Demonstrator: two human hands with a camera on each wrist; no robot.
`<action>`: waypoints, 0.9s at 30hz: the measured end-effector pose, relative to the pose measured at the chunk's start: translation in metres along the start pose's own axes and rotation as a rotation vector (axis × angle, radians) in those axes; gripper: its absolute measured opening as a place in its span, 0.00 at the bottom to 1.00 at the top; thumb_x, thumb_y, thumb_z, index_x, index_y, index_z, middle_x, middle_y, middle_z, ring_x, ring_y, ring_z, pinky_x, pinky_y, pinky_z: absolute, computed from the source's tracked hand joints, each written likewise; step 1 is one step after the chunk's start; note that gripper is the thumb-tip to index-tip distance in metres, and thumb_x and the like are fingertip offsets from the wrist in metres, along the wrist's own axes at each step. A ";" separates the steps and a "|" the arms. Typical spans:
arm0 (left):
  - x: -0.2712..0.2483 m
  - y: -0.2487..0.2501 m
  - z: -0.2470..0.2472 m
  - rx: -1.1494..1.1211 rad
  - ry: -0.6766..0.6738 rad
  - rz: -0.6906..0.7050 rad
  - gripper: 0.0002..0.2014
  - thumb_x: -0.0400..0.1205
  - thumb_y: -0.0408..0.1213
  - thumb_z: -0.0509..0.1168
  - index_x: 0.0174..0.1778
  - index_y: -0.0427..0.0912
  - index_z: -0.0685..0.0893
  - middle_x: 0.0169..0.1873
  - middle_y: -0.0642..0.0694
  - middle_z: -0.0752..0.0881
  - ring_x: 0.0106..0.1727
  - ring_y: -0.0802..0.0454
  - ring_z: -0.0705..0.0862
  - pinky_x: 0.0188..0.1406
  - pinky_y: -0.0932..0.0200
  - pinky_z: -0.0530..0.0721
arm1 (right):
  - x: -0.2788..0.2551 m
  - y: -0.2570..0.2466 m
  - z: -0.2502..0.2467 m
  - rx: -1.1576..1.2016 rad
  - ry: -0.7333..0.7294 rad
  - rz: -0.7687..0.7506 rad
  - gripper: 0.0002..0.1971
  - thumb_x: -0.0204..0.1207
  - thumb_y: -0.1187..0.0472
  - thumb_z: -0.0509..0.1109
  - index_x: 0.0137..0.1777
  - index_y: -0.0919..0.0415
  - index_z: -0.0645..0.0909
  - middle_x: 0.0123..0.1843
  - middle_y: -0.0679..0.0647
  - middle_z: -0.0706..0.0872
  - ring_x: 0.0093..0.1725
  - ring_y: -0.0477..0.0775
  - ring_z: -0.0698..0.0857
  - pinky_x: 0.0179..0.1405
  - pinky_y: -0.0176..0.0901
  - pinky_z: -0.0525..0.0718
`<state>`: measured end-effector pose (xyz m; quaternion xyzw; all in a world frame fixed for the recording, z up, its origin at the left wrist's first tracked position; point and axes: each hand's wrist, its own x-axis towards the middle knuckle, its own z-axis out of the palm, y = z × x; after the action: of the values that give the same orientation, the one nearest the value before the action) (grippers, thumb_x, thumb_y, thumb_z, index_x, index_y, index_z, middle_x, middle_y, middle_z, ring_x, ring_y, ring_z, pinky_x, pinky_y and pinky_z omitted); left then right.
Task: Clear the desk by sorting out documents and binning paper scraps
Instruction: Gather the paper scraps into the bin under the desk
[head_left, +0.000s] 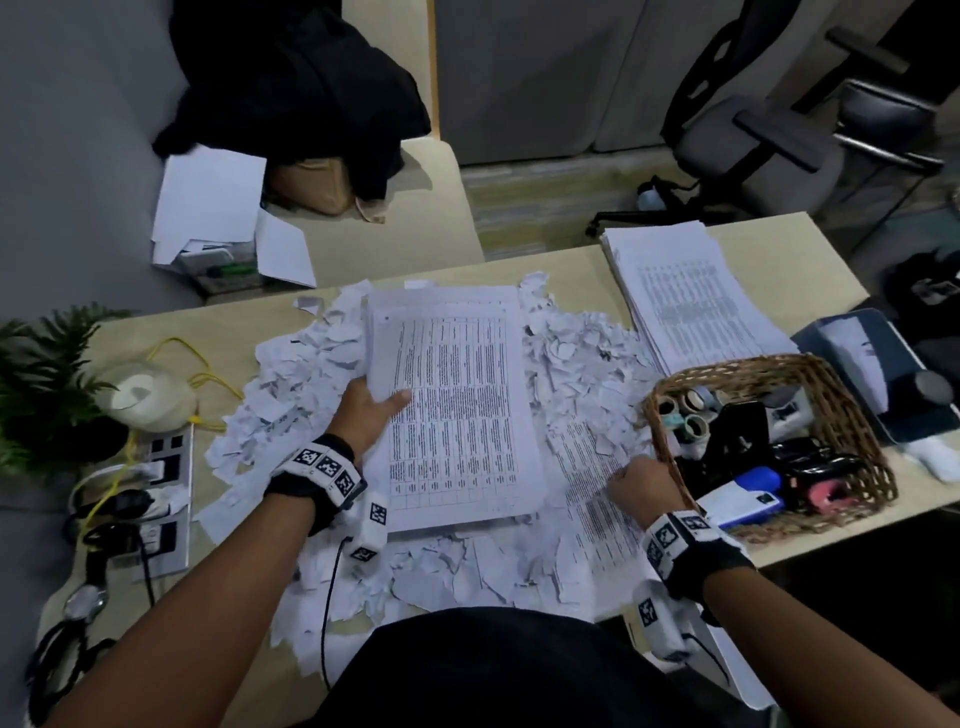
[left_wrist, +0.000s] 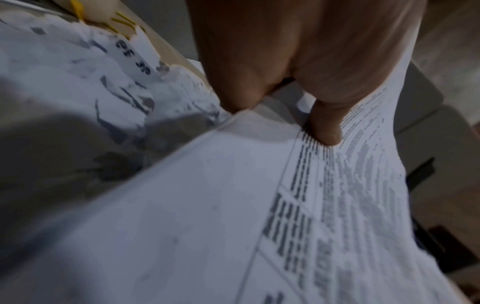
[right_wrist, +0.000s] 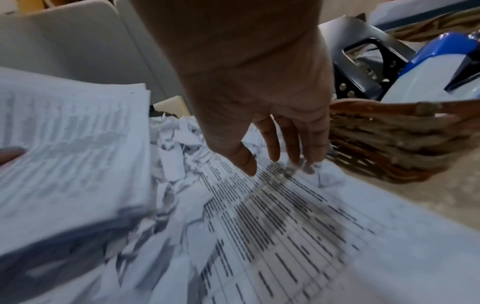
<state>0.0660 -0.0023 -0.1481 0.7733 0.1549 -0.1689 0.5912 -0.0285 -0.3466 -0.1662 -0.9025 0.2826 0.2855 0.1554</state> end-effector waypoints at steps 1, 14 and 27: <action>0.001 -0.003 0.005 0.034 -0.013 0.004 0.21 0.80 0.38 0.70 0.68 0.37 0.79 0.59 0.42 0.86 0.61 0.45 0.83 0.63 0.53 0.77 | 0.000 0.004 0.007 -0.001 -0.009 0.005 0.13 0.67 0.59 0.69 0.46 0.69 0.78 0.47 0.63 0.83 0.44 0.60 0.83 0.42 0.41 0.80; -0.007 -0.029 0.022 0.268 0.044 0.027 0.20 0.82 0.36 0.69 0.67 0.30 0.79 0.61 0.35 0.85 0.62 0.40 0.83 0.57 0.60 0.74 | 0.001 0.010 0.019 0.015 0.069 -0.056 0.52 0.68 0.51 0.80 0.83 0.67 0.50 0.76 0.72 0.66 0.74 0.71 0.70 0.69 0.57 0.74; -0.012 -0.031 0.009 0.278 0.053 0.037 0.19 0.82 0.37 0.69 0.67 0.33 0.80 0.60 0.37 0.86 0.60 0.41 0.84 0.59 0.58 0.77 | 0.005 -0.010 0.001 0.151 0.006 0.027 0.44 0.62 0.58 0.83 0.75 0.67 0.63 0.65 0.67 0.81 0.65 0.68 0.81 0.64 0.58 0.82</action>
<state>0.0406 -0.0034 -0.1716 0.8546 0.1312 -0.1572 0.4772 -0.0196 -0.3406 -0.1689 -0.8851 0.3159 0.2628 0.2185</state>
